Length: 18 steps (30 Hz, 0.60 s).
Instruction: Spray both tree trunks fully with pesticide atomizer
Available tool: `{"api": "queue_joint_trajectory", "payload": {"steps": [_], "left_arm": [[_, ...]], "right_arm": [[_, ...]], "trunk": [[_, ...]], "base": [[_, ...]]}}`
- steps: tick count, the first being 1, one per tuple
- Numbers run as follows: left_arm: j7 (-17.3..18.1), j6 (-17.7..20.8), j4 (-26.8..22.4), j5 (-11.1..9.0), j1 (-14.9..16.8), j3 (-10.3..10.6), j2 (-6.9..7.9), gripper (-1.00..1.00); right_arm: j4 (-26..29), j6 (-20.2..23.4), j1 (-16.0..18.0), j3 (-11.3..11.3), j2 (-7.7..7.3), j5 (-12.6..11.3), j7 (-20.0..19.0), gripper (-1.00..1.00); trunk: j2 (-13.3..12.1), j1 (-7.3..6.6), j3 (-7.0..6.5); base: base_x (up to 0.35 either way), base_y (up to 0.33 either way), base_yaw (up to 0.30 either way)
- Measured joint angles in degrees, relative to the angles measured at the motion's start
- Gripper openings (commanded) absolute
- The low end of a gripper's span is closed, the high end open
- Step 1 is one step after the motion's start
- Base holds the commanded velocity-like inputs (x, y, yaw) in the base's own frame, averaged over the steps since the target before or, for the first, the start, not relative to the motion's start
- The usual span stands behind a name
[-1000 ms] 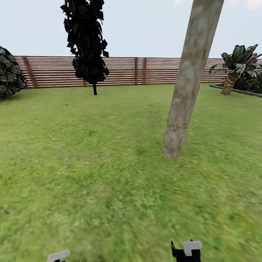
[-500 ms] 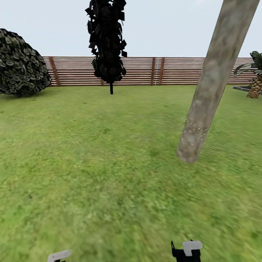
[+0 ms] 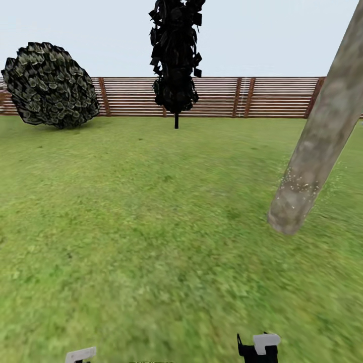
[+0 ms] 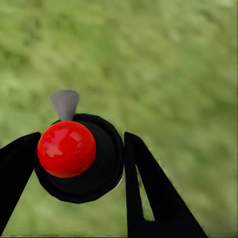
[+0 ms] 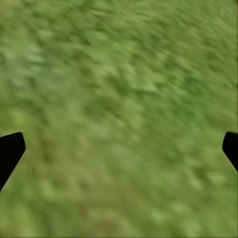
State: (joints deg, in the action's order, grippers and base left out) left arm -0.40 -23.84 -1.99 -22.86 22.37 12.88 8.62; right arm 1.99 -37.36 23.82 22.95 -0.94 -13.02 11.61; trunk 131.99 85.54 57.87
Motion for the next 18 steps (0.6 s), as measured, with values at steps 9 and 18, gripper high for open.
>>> {"api": "queue_joint_trajectory", "payload": {"steps": [9,18], "left_arm": [[0.00,0.00,0.00,0.00,0.00,0.00,0.00,-1.00],[0.00,0.00,0.02,0.00,0.00,0.00,0.00,-1.00]], "right_arm": [[0.00,0.00,0.00,0.01,0.02,0.01,0.00,1.00],[0.00,0.00,0.00,0.00,0.01,0.00,0.00,1.00]], "trunk": [[0.00,0.00,0.31],[0.00,0.00,0.62]], "base": [[0.000,0.000,0.283],[0.000,0.000,0.282]]}}
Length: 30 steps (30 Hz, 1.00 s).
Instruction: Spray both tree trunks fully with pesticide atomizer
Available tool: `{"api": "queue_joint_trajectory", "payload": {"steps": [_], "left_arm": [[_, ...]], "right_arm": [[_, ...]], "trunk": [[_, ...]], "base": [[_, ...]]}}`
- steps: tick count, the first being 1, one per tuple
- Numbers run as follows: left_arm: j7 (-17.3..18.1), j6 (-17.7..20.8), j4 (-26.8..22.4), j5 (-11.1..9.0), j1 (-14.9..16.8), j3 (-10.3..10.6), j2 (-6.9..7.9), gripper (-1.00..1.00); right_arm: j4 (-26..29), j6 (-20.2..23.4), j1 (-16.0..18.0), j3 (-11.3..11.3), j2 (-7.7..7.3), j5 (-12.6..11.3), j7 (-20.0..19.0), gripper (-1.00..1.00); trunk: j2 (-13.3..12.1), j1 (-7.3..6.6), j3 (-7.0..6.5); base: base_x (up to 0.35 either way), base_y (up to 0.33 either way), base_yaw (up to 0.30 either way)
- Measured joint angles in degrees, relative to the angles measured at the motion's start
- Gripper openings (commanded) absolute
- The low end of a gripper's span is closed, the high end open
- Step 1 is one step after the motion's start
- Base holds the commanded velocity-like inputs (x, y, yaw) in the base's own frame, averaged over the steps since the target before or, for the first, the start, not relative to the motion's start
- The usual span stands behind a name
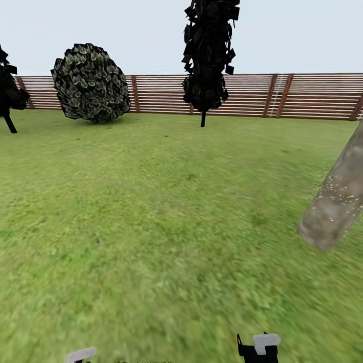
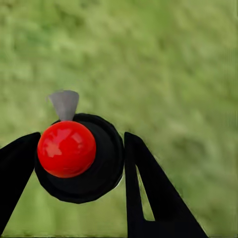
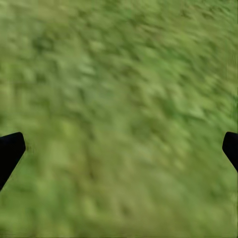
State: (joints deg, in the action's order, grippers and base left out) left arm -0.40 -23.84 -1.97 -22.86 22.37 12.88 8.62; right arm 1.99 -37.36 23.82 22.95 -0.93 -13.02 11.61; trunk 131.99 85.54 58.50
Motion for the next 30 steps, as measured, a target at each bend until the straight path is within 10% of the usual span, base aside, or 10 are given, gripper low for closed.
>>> {"api": "queue_joint_trajectory", "payload": {"steps": [30], "left_arm": [[0.00,-0.04,0.02,-0.09,0.01,-0.01,0.00,-1.00]], "right_arm": [[0.03,0.04,-0.06,0.00,0.04,0.00,-0.01,1.00]], "trunk": [[0.00,0.01,1.04]], "base": [[-0.055,0.082,0.282]]}}
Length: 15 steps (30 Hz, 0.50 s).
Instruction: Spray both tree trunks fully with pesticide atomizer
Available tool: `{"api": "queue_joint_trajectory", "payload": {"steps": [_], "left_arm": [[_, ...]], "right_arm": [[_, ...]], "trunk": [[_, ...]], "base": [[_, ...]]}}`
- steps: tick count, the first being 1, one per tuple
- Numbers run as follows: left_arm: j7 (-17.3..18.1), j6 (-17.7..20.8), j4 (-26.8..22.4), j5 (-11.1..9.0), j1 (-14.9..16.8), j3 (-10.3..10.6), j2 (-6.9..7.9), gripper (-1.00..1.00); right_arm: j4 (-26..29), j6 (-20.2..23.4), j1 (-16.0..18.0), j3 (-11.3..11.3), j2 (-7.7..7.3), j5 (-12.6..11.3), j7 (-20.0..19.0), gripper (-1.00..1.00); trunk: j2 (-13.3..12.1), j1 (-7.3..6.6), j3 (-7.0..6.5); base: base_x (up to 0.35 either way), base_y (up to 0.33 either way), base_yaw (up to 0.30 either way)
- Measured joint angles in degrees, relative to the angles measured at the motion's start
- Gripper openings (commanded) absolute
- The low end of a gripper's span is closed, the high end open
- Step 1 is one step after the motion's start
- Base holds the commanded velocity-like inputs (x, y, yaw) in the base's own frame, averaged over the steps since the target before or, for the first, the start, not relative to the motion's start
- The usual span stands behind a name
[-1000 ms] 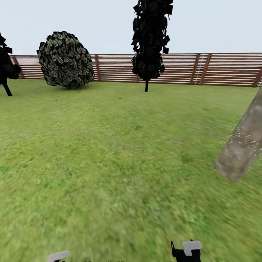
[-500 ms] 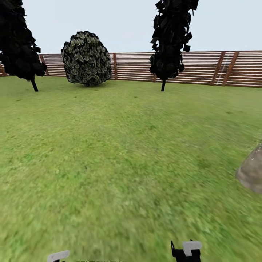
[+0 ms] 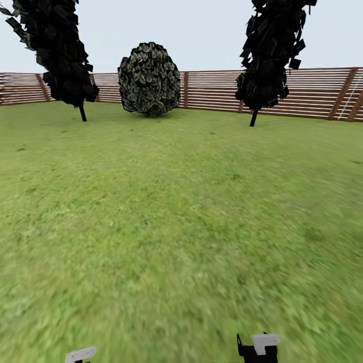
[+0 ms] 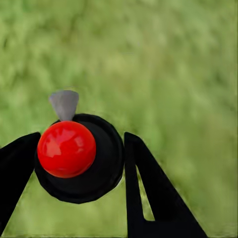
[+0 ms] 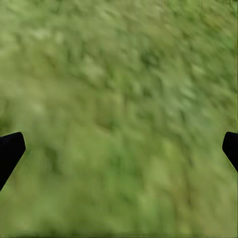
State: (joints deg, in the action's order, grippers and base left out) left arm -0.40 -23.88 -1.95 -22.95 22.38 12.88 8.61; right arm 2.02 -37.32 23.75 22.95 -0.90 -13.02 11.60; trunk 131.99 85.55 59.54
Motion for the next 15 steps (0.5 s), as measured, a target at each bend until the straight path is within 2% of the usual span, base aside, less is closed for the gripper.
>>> {"api": "queue_joint_trajectory", "payload": {"steps": [15], "left_arm": [[-0.03,0.00,0.00,-0.01,0.00,-0.02,0.01,-1.00]], "right_arm": [[0.00,0.00,0.00,0.00,0.00,0.00,0.00,1.00]], "trunk": [[0.00,0.00,0.52]], "base": [[-0.134,0.293,0.282]]}}
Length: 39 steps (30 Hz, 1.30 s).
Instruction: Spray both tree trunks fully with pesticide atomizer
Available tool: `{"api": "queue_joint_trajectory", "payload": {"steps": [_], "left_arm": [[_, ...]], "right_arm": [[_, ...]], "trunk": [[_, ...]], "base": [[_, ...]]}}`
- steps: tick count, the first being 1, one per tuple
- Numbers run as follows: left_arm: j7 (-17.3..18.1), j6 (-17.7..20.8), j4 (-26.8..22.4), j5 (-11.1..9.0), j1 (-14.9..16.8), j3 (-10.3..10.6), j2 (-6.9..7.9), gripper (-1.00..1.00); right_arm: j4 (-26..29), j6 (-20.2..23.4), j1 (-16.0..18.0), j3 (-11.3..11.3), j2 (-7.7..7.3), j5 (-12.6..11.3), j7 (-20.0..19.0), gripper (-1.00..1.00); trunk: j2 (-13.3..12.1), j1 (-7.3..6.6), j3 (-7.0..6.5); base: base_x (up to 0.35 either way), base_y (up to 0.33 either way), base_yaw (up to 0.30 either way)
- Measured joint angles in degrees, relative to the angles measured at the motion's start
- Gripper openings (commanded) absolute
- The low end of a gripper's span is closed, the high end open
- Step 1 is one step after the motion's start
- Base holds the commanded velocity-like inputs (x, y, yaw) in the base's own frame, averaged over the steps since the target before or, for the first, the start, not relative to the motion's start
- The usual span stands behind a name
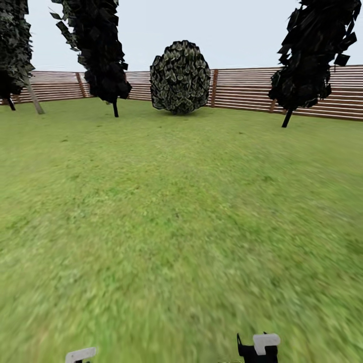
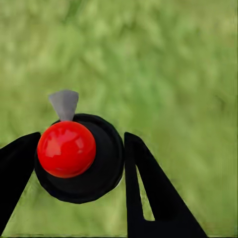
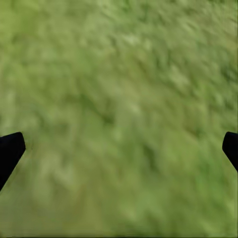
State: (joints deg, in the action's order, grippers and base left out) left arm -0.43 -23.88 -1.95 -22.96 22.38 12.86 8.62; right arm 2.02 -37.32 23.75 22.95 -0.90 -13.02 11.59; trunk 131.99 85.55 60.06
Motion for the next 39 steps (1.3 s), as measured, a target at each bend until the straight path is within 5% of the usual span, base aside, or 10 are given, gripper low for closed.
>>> {"api": "queue_joint_trajectory", "payload": {"steps": [39], "left_arm": [[0.03,0.00,0.00,-1.49,0.00,0.02,0.00,-1.00]], "right_arm": [[0.00,0.00,0.01,0.00,0.03,0.00,0.00,1.00]], "trunk": [[0.00,0.01,1.35]], "base": [[-0.160,0.286,0.282]]}}
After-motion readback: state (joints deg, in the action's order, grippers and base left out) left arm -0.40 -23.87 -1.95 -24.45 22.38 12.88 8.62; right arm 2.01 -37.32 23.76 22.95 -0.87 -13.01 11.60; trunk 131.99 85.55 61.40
